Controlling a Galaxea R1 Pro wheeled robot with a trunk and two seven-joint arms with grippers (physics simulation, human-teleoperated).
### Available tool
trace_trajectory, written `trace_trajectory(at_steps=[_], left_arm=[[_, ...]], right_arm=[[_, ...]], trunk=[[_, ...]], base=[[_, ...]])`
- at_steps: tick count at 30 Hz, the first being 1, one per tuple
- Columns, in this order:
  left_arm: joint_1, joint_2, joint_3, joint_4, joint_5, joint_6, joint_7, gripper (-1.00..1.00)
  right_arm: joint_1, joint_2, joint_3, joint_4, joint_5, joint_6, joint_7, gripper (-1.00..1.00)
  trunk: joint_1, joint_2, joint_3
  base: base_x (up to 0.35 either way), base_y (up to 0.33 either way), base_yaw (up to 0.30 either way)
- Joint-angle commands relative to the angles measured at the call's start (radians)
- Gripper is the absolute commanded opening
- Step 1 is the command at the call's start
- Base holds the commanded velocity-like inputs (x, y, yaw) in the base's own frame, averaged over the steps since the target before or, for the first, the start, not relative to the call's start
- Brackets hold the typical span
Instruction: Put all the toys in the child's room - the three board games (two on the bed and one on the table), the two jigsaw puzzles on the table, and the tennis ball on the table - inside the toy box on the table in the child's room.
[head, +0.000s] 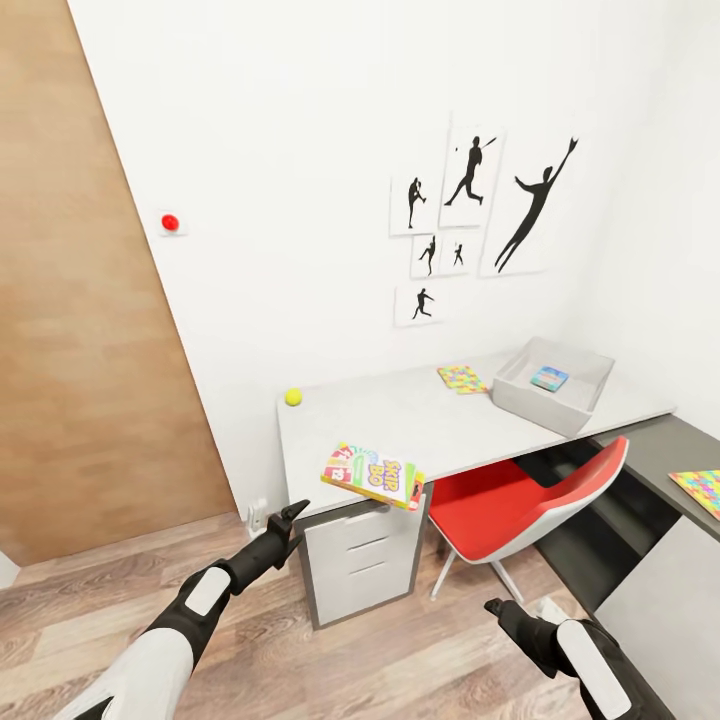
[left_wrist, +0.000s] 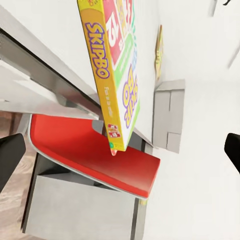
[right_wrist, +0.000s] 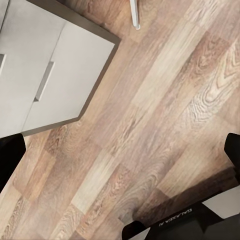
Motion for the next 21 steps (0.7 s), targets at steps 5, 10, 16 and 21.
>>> trace_trajectory(at_steps=[5, 10, 16, 21], left_arm=[[-0.001, -0.001, 0.004, -0.001, 0.005, 0.008, 0.000, 1.00], [0.000, -0.001, 0.004, -0.001, 0.005, 0.009, 0.000, 1.00], [-0.001, 0.000, 0.004, 0.001, 0.005, 0.011, 0.000, 1.00], [-0.001, 0.000, 0.004, 0.001, 0.005, 0.013, 0.000, 1.00]], right_arm=[[0.000, -0.001, -0.001, -0.002, -0.011, 0.003, -0.009, 1.00], [0.000, -0.001, -0.001, -0.002, -0.011, 0.003, -0.009, 1.00], [0.000, -0.002, 0.000, -0.002, -0.011, 0.003, -0.009, 1.00], [0.000, -0.002, -0.001, -0.002, -0.011, 0.003, -0.009, 1.00]], trunk=[[0.020, -0.037, -0.018], [0.039, -0.072, -0.033], [0.062, -0.114, -0.052], [0.081, -0.149, -0.068]], base=[[0.000, 0.000, 0.000], [0.000, 0.000, 0.000], [0.000, 0.000, 0.000], [0.000, 0.000, 0.000]])
